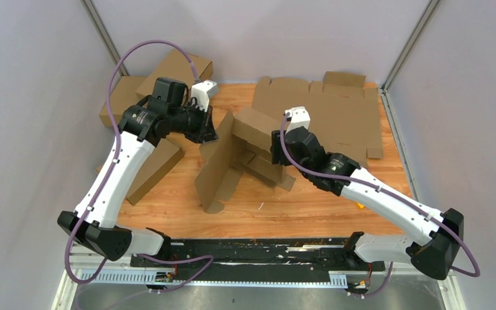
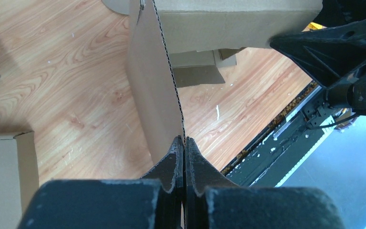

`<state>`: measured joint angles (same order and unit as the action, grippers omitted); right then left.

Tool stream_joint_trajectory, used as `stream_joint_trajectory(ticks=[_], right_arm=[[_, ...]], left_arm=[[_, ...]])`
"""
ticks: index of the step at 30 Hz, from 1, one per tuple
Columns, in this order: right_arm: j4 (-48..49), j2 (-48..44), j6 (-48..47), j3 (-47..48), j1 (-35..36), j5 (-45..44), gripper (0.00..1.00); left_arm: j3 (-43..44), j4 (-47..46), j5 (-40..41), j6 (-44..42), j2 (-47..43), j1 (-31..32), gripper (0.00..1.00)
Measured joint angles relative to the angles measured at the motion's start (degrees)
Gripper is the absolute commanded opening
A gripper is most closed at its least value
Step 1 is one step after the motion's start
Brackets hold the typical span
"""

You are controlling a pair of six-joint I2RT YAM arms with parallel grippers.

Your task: Fold the paper box

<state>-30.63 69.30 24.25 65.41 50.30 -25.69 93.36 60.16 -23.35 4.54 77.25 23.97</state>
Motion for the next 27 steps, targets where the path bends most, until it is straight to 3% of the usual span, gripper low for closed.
stream_joint_trajectory(ticks=[10, 13, 19, 23, 27], right_arm=[[12.0, -0.5, -16.9, -6.6, -2.4, -2.9, 0.59], [15.4, -1.0, -18.0, -8.4, -6.4, -0.9, 0.67], [19.9, -0.7, -18.9, -9.2, -12.6, 3.2, 0.67], [22.6, 0.7, -19.7, -9.2, -16.1, 6.8, 0.83], [24.3, 1.5, -19.8, -9.3, -21.3, 12.2, 0.86]], left_arm=[[2.1, 1.4, 0.4, 0.0, 1.6, 0.0, 0.00], [3.9, 1.8, 0.3, 0.0, 3.4, 0.1, 0.00], [7.7, 2.3, -0.1, 0.1, 7.7, 0.5, 0.00], [11.5, 2.6, -0.4, 0.3, 11.3, 0.9, 0.00], [15.3, 3.9, -0.8, 0.7, 14.2, 1.6, 0.00]])
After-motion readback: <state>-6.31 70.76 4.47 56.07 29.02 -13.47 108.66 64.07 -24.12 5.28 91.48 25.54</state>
